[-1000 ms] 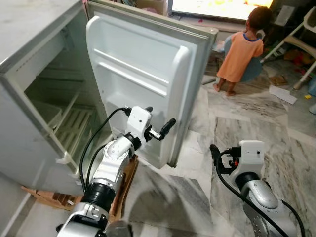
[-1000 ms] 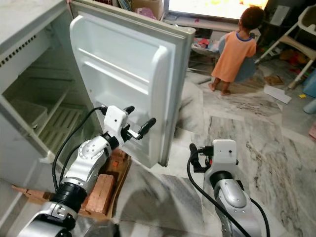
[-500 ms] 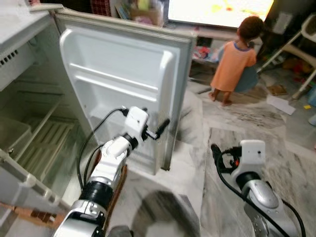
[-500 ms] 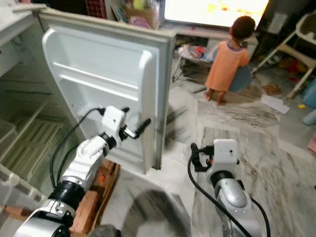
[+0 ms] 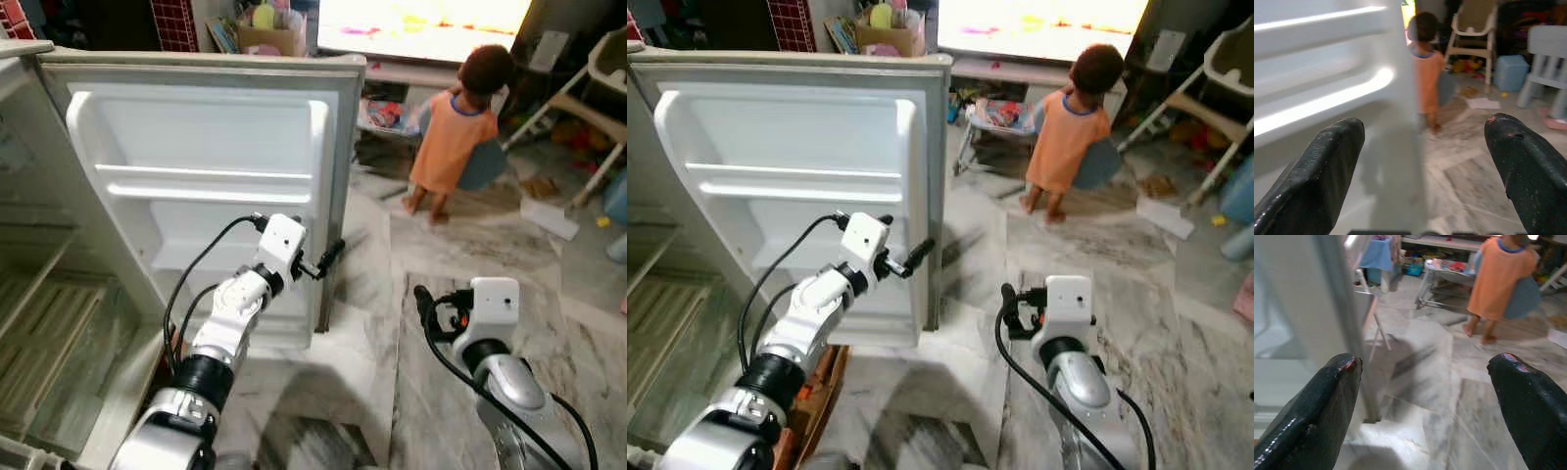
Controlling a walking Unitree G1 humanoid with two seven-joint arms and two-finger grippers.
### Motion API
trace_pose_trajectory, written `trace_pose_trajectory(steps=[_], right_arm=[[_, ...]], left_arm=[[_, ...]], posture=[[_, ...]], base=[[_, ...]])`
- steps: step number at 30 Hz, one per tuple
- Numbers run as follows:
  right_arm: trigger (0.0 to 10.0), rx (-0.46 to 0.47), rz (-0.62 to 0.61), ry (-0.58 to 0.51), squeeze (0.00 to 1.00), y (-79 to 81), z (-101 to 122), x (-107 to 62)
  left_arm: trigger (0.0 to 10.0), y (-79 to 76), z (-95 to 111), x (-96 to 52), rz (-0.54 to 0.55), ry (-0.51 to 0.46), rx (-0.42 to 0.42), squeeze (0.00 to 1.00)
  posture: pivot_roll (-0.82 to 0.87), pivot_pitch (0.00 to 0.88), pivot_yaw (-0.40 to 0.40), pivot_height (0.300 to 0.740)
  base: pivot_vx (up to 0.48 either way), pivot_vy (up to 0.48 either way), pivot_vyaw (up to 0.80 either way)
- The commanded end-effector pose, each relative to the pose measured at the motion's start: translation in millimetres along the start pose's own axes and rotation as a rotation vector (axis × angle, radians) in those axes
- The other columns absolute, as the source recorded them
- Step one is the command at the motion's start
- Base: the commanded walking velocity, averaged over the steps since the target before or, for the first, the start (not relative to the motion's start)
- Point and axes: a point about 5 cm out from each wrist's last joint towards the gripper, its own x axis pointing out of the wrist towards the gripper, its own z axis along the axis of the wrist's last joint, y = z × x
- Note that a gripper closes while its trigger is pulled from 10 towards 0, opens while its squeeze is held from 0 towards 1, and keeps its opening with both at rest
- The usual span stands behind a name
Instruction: Restocking fridge
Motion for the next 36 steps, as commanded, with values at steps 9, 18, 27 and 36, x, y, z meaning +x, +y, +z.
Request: trace_pose_trajectory(steps=[9,18,27,36], right_arm=[[10.0,0.007,0.0,-0.012,0.0,1.4,1.0,1.6],[10.0,-0.011,0.017,-0.013,0.0,0.9,3.3,9.7],[10.0,-0.014,0.019,-0.088,0.0,6.1,26.0,29.1],[10.0,0.007,-0.001,-0.095,0.0,10.1,23.0,32.9]], left_arm=[[10.0,18.7,-16.0,-51.8,0.121,0.03,0.051,0.0],[10.0,29.9,-14.8,-82.5,0.23,0.052,0.067,0.0],[10.0,29.4,-7.2,-92.3,0.238,0.058,0.086,0.0],[10.0,15.6,-16.3,-95.3,0.232,0.096,0.035,0.0]], posture=[[0.06,0.0,-0.044,0.74],[0.12,0.012,-0.052,0.74],[0.11,0.041,-0.056,0.74],[0.1,0.0,-0.041,0.74]], base=[[0.0,0.0,0.0],[0.0,0.0,-0.44],[0.0,-0.169,-0.8],[0.0,-0.334,-0.72]])
